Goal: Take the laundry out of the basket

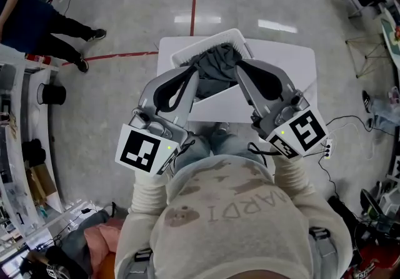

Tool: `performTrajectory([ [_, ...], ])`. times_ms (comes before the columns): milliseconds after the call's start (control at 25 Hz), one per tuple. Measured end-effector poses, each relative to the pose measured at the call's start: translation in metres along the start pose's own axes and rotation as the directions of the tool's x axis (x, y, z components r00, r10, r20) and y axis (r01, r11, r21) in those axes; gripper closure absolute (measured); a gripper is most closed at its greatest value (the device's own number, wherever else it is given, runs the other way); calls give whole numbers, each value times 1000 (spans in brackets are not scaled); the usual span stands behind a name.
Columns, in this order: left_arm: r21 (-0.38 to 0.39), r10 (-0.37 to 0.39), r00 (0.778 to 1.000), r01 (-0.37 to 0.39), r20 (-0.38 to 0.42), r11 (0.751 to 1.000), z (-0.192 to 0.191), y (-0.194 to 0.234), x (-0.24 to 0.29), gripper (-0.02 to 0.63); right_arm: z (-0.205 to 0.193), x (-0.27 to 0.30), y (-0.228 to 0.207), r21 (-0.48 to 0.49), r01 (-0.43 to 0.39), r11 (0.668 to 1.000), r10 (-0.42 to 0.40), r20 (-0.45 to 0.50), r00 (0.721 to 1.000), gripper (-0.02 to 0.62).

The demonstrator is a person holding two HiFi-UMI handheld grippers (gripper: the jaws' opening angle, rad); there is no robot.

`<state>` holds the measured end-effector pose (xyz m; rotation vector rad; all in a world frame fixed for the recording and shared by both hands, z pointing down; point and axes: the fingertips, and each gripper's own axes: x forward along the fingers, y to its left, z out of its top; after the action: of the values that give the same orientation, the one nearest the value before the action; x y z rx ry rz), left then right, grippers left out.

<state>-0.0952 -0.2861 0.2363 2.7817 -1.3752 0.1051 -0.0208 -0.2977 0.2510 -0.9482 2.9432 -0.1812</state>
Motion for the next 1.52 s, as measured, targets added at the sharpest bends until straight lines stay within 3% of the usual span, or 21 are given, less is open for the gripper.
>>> performTrajectory([
  [360,3,-46,999,47,-25,999,-5,10,25,606,-12,7,-24,24,54,998,-54,-19,998,568],
  [840,-15,-173,985,173,-24,985,-10,44,47,606,-23,39,-40,31,192,981,-190,-63,980,568],
  [1080,-38,-249,967,247,-47,968,-26,74,56,606,-45,64,-57,72,297,952,-290,-95,952,568],
  [1320,-51,-322,944,319,-69,946,-49,114,67,606,-83,100,-73,103,358,928,-340,-157,927,568],
  [1520,-67,-388,919,384,-73,921,-66,144,82,606,-124,126,-93,94,434,896,-402,-244,883,561],
])
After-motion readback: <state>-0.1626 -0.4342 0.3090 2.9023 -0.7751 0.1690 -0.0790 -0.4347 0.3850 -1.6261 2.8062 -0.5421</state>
